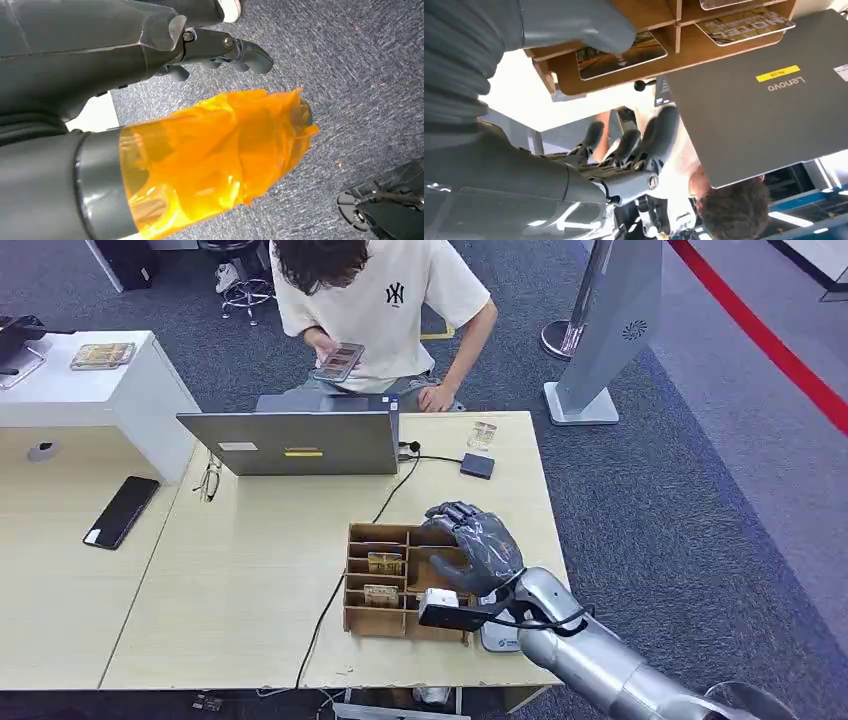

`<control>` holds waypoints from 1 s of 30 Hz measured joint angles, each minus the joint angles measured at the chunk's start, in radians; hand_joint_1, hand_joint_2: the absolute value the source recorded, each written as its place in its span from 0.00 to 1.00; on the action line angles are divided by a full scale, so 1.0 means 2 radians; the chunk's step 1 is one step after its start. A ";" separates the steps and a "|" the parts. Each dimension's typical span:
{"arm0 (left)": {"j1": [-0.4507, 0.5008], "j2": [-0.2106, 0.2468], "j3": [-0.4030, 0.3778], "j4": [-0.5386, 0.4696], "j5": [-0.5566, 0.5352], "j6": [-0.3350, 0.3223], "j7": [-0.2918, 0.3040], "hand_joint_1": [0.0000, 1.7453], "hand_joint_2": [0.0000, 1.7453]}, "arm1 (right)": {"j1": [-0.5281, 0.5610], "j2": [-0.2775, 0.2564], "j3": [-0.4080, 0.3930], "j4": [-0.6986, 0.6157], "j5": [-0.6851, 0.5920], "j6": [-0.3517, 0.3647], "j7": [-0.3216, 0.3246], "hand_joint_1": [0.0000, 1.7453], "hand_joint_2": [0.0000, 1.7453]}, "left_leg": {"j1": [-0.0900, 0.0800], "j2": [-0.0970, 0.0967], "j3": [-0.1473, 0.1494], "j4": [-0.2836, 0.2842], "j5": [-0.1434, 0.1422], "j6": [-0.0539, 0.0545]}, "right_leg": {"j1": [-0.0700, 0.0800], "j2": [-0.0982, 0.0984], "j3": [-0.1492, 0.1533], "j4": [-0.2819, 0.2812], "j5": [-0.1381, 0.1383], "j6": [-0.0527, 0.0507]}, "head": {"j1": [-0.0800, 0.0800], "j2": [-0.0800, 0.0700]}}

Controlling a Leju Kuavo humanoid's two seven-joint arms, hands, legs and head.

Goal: Pass the card to the sensor for recognition and then transmit it.

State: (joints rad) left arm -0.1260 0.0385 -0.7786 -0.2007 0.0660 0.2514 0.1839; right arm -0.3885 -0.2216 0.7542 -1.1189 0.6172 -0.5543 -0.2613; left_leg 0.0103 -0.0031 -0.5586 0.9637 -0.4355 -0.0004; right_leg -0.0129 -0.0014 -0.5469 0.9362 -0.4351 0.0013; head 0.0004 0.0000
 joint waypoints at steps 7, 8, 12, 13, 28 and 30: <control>0.000 0.000 0.000 0.000 0.000 0.000 0.000 0.00 0.00 | -0.001 0.000 0.000 0.004 0.000 0.007 0.000 0.36 1.00 | 0.000 0.000 0.000 0.000 0.000 0.000 | 0.000 0.000 0.000 0.000 0.000 0.000 | 0.000 0.000; 0.000 0.000 0.000 0.000 0.000 0.000 0.000 0.00 0.00 | -0.001 0.000 0.000 0.005 0.000 0.007 0.001 0.36 1.00 | 0.000 0.000 0.000 0.000 0.000 0.000 | 0.000 0.000 0.000 0.000 0.000 0.000 | 0.000 0.000; 0.000 0.000 0.001 0.000 0.000 0.000 0.000 0.00 0.00 | -0.003 0.000 0.000 0.009 0.005 0.007 0.005 0.36 1.00 | 0.000 0.000 0.000 0.000 0.000 0.000 | 0.000 0.000 0.000 0.000 0.000 0.000 | 0.000 0.000; 0.000 0.000 0.001 0.000 -0.001 0.000 0.000 0.00 0.00 | -0.004 0.000 0.000 0.010 0.006 0.007 0.006 0.36 1.00 | 0.000 0.000 0.000 0.000 0.000 0.000 | 0.000 0.000 0.000 0.000 0.000 0.000 | 0.000 0.000; 0.000 0.000 0.003 0.000 -0.002 0.000 0.002 0.00 0.00 | -0.015 0.000 -0.002 0.031 0.009 0.004 0.010 0.67 1.00 | 0.000 0.000 0.000 0.000 0.000 0.000 | 0.000 0.000 0.000 0.000 0.000 0.000 | 0.000 0.000; 0.000 0.000 0.003 0.000 -0.002 0.000 0.002 0.00 0.00 | -0.015 0.000 -0.002 0.034 0.009 0.004 0.010 0.76 1.00 | 0.000 0.000 0.000 0.000 0.000 0.000 | 0.000 0.000 0.000 0.000 0.000 0.000 | 0.000 0.000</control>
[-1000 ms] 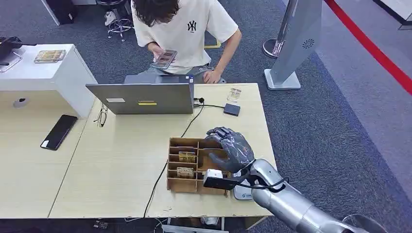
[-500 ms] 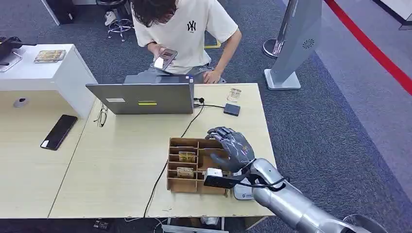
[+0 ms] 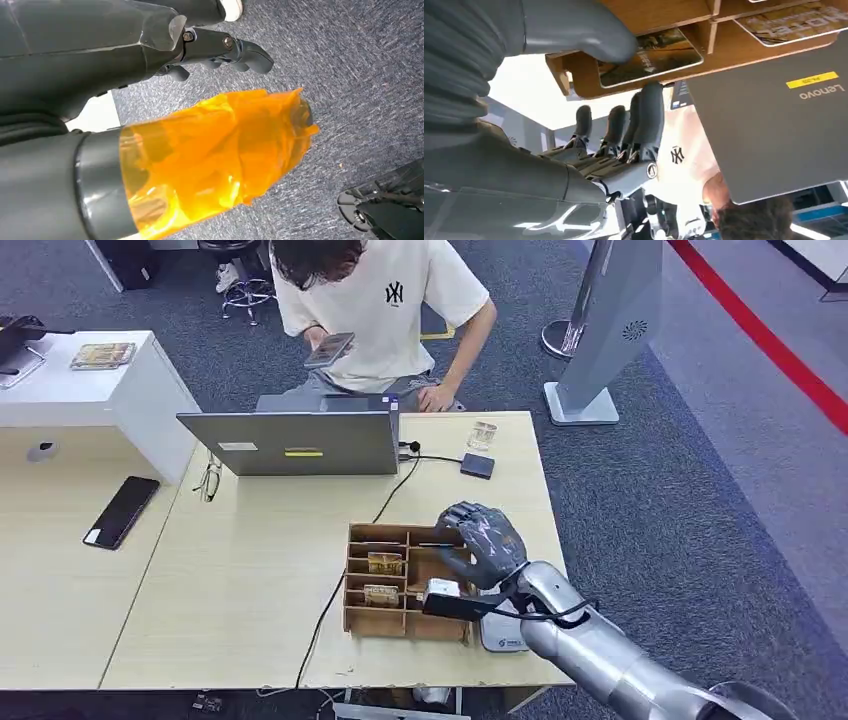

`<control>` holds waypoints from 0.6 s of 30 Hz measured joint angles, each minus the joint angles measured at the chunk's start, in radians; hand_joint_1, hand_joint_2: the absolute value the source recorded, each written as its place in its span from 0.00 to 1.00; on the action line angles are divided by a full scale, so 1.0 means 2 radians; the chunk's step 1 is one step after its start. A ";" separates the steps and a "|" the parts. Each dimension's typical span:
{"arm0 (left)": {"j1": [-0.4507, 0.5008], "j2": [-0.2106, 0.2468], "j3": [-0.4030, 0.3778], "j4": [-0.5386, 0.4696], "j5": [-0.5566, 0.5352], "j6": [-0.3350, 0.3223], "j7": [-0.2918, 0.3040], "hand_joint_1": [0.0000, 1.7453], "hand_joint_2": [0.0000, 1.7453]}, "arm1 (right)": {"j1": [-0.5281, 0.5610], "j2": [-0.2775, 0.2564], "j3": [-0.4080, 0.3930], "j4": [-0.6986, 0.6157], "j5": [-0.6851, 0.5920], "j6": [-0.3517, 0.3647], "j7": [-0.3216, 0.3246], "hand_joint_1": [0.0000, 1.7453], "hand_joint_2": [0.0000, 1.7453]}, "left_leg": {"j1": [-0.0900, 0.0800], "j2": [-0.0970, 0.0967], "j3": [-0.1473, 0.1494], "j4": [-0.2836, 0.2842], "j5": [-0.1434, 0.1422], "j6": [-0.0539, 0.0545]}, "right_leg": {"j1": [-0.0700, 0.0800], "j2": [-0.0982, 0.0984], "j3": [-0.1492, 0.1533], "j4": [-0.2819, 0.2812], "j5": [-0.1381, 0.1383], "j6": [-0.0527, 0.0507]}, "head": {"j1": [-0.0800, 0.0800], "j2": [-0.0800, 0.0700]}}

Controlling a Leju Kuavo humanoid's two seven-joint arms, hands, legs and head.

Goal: Pass the card to the sensor for recognition and then transmit it.

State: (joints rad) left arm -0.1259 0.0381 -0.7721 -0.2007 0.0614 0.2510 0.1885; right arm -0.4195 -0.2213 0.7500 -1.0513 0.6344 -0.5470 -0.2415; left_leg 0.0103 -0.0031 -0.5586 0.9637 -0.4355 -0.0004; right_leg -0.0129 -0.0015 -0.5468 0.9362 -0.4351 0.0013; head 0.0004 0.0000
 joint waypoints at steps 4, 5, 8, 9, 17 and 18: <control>0.000 0.000 0.000 0.000 0.000 0.000 0.000 0.00 0.00 | -0.003 0.000 -0.001 0.003 0.000 -0.002 0.000 0.81 1.00 | 0.000 0.000 0.000 0.000 0.000 0.000 | 0.000 0.000 0.000 0.000 0.000 0.000 | 0.000 0.000; 0.000 -0.001 0.000 0.000 0.000 0.000 0.000 0.00 0.00 | -0.003 0.000 -0.002 0.004 0.000 -0.002 0.001 0.84 1.00 | 0.000 0.000 0.000 0.000 0.000 0.000 | 0.000 0.000 0.000 0.000 0.000 0.000 | 0.000 0.000; 0.000 -0.002 0.001 0.000 0.000 0.000 0.000 0.00 0.00 | -0.005 0.001 -0.002 0.006 0.000 -0.002 0.001 0.86 1.00 | 0.000 0.000 0.000 0.000 0.000 0.000 | 0.000 0.000 0.000 0.000 0.000 0.000 | 0.000 0.000; 0.000 -0.002 0.001 0.000 0.000 0.000 0.000 0.00 0.00 | -0.005 0.001 -0.002 0.007 0.000 -0.002 0.001 0.88 1.00 | 0.000 0.000 0.000 0.000 0.000 0.000 | 0.000 0.000 0.000 0.000 0.000 0.000 | 0.000 0.000; 0.000 -0.002 0.005 0.000 0.001 0.000 0.000 0.00 0.00 | -0.007 0.001 -0.002 0.007 0.000 -0.002 0.001 0.92 1.00 | 0.000 0.000 0.000 0.000 0.000 0.000 | 0.000 0.000 0.000 0.000 0.000 0.000 | 0.000 0.000; 0.000 -0.002 0.005 0.000 0.001 0.000 0.000 0.00 0.00 | -0.007 0.001 -0.002 0.008 0.000 -0.002 0.001 0.94 1.00 | 0.000 0.000 0.000 0.000 0.000 0.000 | 0.000 0.000 0.000 0.000 0.000 0.000 | 0.000 0.000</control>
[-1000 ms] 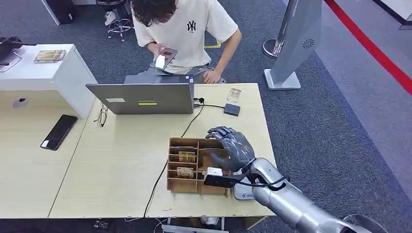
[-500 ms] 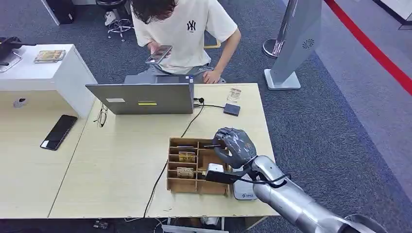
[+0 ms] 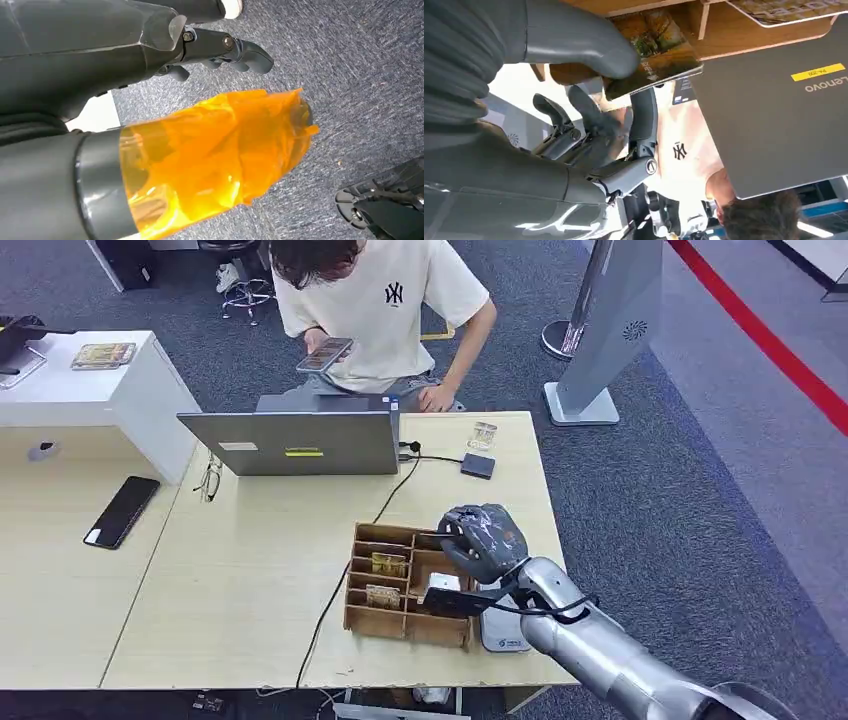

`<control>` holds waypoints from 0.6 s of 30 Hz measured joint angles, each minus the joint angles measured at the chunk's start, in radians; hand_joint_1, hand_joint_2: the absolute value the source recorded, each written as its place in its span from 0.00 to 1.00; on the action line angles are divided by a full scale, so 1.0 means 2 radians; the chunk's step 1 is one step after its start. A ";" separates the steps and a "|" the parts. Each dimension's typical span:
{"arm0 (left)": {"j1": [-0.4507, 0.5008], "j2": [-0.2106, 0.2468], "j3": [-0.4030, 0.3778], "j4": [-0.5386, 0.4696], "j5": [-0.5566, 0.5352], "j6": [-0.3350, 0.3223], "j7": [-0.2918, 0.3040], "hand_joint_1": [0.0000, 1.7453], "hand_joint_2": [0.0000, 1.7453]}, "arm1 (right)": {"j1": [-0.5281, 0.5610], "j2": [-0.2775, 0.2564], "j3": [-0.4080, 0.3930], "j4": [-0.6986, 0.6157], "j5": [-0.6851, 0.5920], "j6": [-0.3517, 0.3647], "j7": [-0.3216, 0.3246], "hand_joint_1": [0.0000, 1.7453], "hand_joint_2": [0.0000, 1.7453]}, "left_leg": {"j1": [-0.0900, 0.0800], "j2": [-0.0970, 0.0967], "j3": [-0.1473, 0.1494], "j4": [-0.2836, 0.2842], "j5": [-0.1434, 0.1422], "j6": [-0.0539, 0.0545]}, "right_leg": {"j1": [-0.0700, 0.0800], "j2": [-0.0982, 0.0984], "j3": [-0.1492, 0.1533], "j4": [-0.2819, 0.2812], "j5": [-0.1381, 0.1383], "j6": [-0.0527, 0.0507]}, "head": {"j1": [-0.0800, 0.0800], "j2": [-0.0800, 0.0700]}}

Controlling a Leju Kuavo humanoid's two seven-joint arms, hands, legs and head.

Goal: Pass the card to the sensor for recognition and then transmit it.

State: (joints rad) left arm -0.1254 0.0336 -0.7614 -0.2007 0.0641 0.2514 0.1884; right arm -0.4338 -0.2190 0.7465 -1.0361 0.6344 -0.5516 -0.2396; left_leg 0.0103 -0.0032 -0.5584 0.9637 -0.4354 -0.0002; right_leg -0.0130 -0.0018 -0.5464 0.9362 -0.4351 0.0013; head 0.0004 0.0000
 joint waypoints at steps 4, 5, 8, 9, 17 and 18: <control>0.000 0.000 0.001 0.000 0.000 0.000 0.000 0.00 0.00 | -0.001 0.000 -0.001 0.000 -0.012 0.007 0.000 0.94 1.00 | 0.000 0.000 0.000 0.000 0.000 0.000 | 0.000 0.000 0.000 0.000 0.000 0.000 | 0.000 0.000; 0.000 0.000 0.001 0.000 0.000 0.000 -0.001 0.00 0.00 | -0.001 0.000 -0.001 0.000 -0.019 0.011 -0.003 0.93 1.00 | 0.000 0.000 0.000 0.000 0.000 0.000 | 0.000 0.000 0.000 0.000 0.000 0.000 | 0.000 0.000; 0.000 0.000 0.002 0.000 0.000 0.000 -0.002 0.00 0.00 | -0.001 0.000 -0.009 -0.002 -0.055 0.032 -0.017 0.93 1.00 | 0.000 0.000 0.000 0.000 0.000 0.000 | 0.000 0.000 0.000 0.000 0.000 0.000 | 0.000 0.000; 0.000 0.000 0.002 0.000 0.000 0.000 -0.003 0.00 0.00 | -0.001 0.000 -0.011 -0.004 -0.070 0.040 -0.022 0.94 1.00 | 0.000 0.000 0.000 0.000 0.000 0.000 | 0.000 0.000 0.000 0.000 0.000 0.000 | 0.000 0.000; 0.000 0.000 0.004 0.000 0.001 0.001 -0.010 0.00 0.00 | 0.003 0.000 -0.039 -0.019 -0.172 0.094 -0.060 0.94 1.00 | 0.000 0.000 0.000 0.000 0.000 0.000 | 0.000 0.000 0.000 0.000 0.000 0.000 | 0.000 0.000; 0.000 0.000 0.004 0.000 0.001 0.001 -0.010 0.00 0.00 | 0.004 0.000 -0.041 -0.021 -0.180 0.099 -0.063 0.94 1.00 | 0.000 0.000 0.000 0.000 0.000 0.000 | 0.000 0.000 0.000 0.000 0.000 0.000 | 0.000 0.000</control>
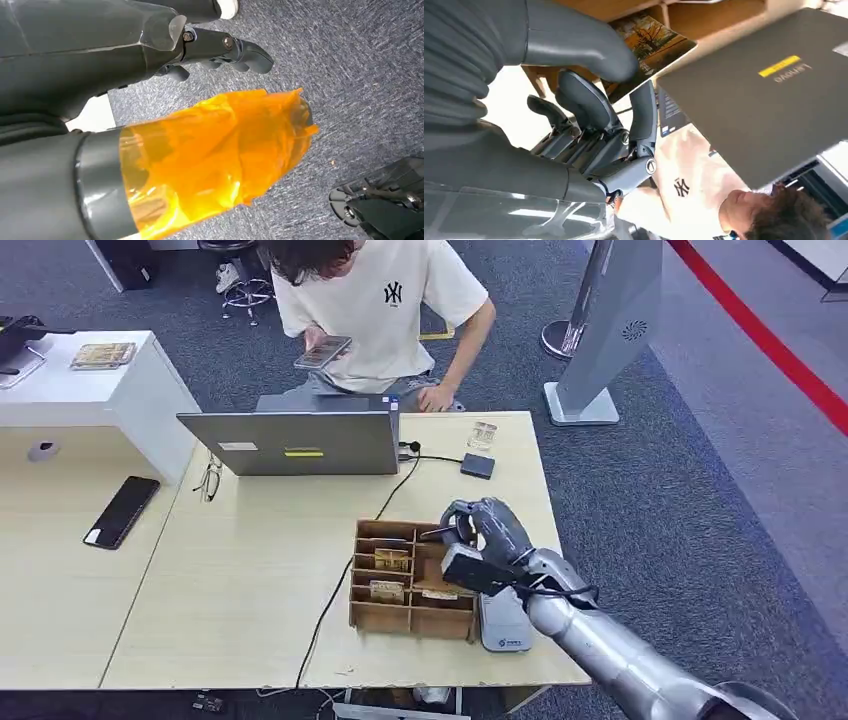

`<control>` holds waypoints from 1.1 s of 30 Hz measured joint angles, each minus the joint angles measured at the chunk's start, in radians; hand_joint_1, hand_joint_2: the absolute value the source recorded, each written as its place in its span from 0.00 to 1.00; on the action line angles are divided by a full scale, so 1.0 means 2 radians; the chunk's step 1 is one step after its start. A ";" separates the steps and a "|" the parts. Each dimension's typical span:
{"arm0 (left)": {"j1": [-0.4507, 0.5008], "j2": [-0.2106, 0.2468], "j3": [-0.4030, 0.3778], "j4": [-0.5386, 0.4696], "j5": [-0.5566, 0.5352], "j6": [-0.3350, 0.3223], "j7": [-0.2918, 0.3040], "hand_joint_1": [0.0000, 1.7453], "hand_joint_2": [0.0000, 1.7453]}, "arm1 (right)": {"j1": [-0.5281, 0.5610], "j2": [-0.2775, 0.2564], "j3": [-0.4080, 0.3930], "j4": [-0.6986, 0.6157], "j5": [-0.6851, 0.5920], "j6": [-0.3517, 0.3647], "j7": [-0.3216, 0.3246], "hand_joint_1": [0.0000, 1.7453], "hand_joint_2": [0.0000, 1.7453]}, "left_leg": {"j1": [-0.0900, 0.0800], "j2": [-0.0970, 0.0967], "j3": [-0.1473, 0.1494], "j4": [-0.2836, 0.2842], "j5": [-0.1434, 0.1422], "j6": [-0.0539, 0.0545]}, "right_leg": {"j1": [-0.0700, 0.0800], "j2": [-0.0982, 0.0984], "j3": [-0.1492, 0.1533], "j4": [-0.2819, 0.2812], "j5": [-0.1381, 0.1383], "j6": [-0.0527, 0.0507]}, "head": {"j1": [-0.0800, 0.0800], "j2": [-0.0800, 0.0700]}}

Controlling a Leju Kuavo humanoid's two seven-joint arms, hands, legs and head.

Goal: Pass the card to the sensor for recognition and then transmit it.

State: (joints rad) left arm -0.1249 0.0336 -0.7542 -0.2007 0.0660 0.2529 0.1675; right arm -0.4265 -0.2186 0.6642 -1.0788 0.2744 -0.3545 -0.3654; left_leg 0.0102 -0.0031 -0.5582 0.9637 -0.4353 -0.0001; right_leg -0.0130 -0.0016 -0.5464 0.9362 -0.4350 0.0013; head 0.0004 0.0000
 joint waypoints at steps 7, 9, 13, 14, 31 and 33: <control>0.000 0.000 0.002 0.000 0.002 0.000 -0.002 0.00 0.00 | 0.004 0.000 -0.019 -0.014 -0.051 0.032 -0.017 0.93 1.00 | 0.000 0.000 0.000 0.000 0.000 0.000 | 0.000 0.000 0.000 0.000 0.000 0.000 | 0.000 0.000; 0.000 0.000 0.004 0.000 0.002 0.000 -0.002 0.00 0.00 | 0.005 0.000 -0.023 -0.016 -0.058 0.037 -0.019 0.94 1.00 | 0.000 0.000 0.000 0.000 0.000 0.000 | 0.000 0.000 0.000 0.000 0.000 0.000 | 0.000 0.000; 0.000 0.000 0.008 0.000 0.002 0.000 -0.004 0.00 0.00 | 0.005 0.000 -0.031 -0.020 -0.071 0.043 -0.023 0.94 1.00 | 0.000 0.000 0.000 0.000 0.000 0.000 | 0.000 0.000 0.000 0.000 0.000 0.000 | 0.000 0.000; 0.000 0.000 0.008 0.000 0.002 0.000 -0.005 0.00 0.00 | 0.005 0.000 -0.032 -0.021 -0.074 0.043 -0.025 0.94 1.00 | 0.000 0.000 0.000 0.000 0.000 0.000 | 0.000 0.000 0.000 0.000 0.000 0.000 | 0.000 0.000; 0.001 0.000 0.009 0.000 0.003 0.004 -0.010 0.00 0.00 | 0.008 0.000 -0.060 -0.049 -0.131 0.069 -0.056 0.99 1.00 | 0.000 0.000 0.000 0.000 0.000 0.000 | 0.000 0.000 0.000 0.000 0.000 0.000 | 0.000 0.000; 0.001 0.000 0.009 0.000 0.002 0.004 -0.010 0.00 0.00 | 0.008 0.000 -0.063 -0.053 -0.139 0.071 -0.060 1.00 1.00 | 0.000 0.000 0.000 0.000 0.000 0.000 | 0.000 0.000 0.000 0.000 0.000 0.000 | 0.000 0.000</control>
State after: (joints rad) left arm -0.1238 0.0340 -0.7359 -0.2007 0.0690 0.2617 0.1484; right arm -0.4112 -0.2182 0.5375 -1.1856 -0.0031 -0.2117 -0.4852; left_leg 0.0103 -0.0031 -0.5583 0.9637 -0.4354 -0.0001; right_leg -0.0130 -0.0017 -0.5464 0.9362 -0.4350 0.0013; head 0.0004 0.0000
